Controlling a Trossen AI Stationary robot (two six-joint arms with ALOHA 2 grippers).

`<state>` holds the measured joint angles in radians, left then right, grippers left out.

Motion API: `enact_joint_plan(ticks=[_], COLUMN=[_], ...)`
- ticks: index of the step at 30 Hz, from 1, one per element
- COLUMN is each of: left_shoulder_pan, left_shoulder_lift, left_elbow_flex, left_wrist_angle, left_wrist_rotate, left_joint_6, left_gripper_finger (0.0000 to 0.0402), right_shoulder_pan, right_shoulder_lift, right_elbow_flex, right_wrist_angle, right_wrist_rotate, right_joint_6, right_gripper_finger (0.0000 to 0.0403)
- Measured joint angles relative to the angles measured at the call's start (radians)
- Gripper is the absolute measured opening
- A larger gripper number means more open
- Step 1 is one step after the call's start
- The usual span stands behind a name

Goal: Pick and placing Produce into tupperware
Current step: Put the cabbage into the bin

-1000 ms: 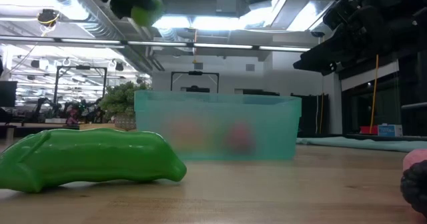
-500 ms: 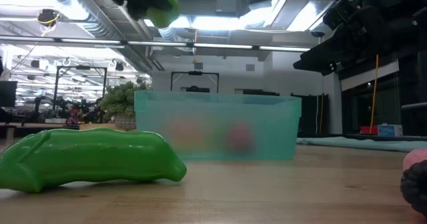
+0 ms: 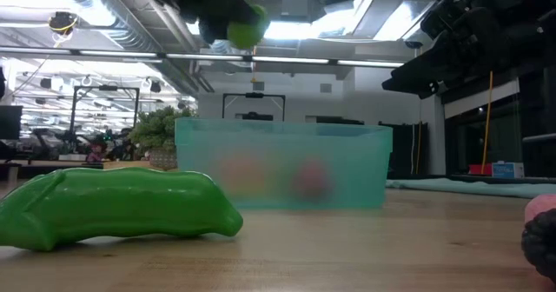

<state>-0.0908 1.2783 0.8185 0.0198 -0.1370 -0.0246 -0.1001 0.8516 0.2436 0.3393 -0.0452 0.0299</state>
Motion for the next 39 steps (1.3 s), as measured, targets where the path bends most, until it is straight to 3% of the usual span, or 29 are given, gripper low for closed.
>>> enact_joint_plan(ticks=[6,18,39], left_shoulder_pan=[0.027,0.012,0.002], left_shoulder_lift=[0.042,0.059,0.346], left_elbow_flex=[0.007,0.095,0.544], left_wrist_angle=[0.059,-0.040,-0.719], left_wrist_rotate=[0.058,0.080,0.072], left_joint_6=[0.011,0.004,-0.053], left_gripper_finger=[0.0226,0.0226,0.0226], right_shoulder_pan=[0.000,0.000,0.000], right_shoulder_lift=[0.000,0.000,0.000], right_elbow_flex=[0.000,0.000,0.000], right_wrist_angle=[-0.001,-0.008,-0.031], right_wrist_rotate=[0.000,0.000,0.000], right_joint_6=[0.000,0.000,0.018], right_gripper_finger=[0.0221,0.0221,0.0221])
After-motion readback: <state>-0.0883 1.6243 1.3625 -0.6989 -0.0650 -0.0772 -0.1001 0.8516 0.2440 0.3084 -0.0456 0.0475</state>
